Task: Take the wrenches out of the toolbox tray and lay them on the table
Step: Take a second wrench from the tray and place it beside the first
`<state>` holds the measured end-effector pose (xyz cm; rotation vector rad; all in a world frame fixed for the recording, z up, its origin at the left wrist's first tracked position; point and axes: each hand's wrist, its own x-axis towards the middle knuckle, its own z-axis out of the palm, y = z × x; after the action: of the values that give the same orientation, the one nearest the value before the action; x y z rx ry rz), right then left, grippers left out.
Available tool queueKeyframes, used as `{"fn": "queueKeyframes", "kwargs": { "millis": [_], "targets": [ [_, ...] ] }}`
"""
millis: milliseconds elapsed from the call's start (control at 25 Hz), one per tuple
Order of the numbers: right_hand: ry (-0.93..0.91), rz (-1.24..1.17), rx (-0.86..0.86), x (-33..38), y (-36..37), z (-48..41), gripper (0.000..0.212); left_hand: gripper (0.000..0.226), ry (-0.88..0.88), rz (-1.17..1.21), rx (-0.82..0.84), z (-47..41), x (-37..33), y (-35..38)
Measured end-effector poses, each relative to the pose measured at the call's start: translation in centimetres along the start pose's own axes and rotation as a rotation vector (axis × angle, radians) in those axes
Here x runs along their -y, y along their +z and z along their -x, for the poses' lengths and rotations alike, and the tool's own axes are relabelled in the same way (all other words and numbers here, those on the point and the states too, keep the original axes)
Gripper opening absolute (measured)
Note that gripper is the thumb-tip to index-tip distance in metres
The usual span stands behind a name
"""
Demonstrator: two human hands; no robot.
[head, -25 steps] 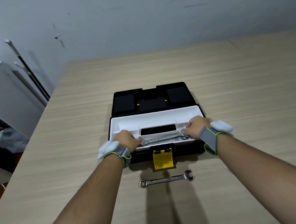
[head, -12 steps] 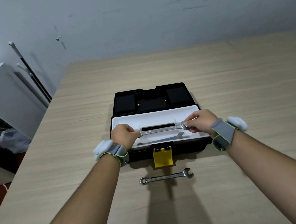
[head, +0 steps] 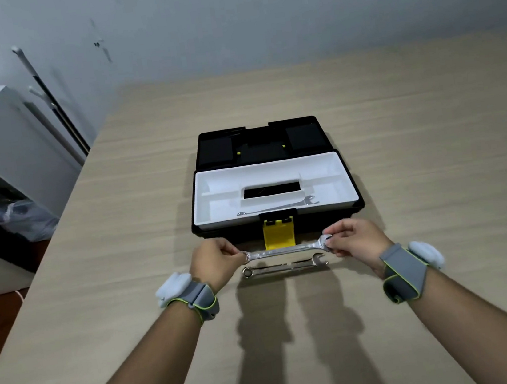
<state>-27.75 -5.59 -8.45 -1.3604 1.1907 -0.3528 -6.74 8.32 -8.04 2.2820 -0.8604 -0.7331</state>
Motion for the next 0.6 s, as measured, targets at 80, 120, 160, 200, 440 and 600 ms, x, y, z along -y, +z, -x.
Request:
{"fn": "queueKeyframes", "kwargs": {
  "millis": [80, 120, 160, 200, 440, 600],
  "targets": [
    [0.029, 0.025, -0.021, -2.0, 0.5, 0.2, 0.026, 0.010, -0.034, -0.016, 0.035, 0.4, 1.5, 1.2],
    [0.030, 0.055, -0.031, -3.0, 0.7, 0.2, 0.027, 0.011, -0.053, -0.023, 0.039, 0.6, 2.2, 1.8],
    [0.024, 0.092, -0.035, -3.8, 0.9, 0.2, 0.028, 0.012, -0.075, -0.024, 0.038, 0.8, 2.7, 2.3],
    [0.017, 0.131, -0.033, -4.6, 1.1, 0.3, 0.030, 0.013, -0.094, -0.019, 0.040, 0.9, 3.2, 2.7],
    [-0.138, 0.477, -0.079, -6.7, 2.1, 0.9, 0.028, 0.011, -0.142, -0.054, 0.033, 1.3, 4.7, 4.6],
    [-0.169, 0.589, -0.081, -7.3, 2.2, 0.8, 0.028, 0.012, -0.133, -0.066, 0.008, 1.1, 4.9, 5.1]
  ]
}}
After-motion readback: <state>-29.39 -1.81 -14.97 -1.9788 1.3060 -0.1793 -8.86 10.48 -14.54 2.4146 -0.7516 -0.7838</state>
